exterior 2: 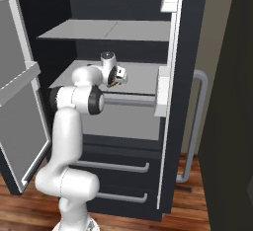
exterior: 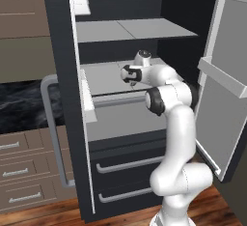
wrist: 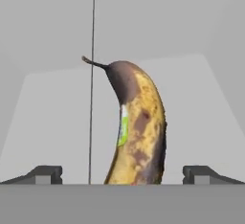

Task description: Retrieve the pear and banana from the fridge and place them into the bowl on the dining table.

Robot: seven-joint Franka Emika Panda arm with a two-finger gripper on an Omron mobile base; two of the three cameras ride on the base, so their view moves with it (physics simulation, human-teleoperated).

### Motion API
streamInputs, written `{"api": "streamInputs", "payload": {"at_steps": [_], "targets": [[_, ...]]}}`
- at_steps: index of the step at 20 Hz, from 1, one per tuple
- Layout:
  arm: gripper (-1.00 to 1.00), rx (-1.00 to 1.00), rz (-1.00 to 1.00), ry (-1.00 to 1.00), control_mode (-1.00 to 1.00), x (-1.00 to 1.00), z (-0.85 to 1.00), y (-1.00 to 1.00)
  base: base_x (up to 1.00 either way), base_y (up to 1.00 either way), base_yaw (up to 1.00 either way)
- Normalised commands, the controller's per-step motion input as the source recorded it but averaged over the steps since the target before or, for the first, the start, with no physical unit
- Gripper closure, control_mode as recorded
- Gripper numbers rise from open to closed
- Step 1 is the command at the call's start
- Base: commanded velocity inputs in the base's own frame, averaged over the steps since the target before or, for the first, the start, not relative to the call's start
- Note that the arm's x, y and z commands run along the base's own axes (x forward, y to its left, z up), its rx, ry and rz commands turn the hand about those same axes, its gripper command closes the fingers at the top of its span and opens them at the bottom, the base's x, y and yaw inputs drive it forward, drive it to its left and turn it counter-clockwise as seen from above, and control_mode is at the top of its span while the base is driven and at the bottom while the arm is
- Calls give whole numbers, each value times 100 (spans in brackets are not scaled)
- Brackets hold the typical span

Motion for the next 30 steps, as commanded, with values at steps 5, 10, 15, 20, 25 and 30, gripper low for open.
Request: {"api": "streamInputs", "payload": {"at_steps": [5,10,15,20,25,30], "targets": [[-100,0,0,1,-100,29,-22,0,0,0,0],[-100,0,-2,3,-100,2,-36,0,0,0,0],[100,0,-1,8,-100,0,-47,0,0,0,0],[100,0,-1,3,-100,-11,-56,0,0,0,0],[100,0,0,0,-100,-47,-50,0,0,0,0],[100,0,0,-1,-100,-93,-44,0,0,0,0]]}}
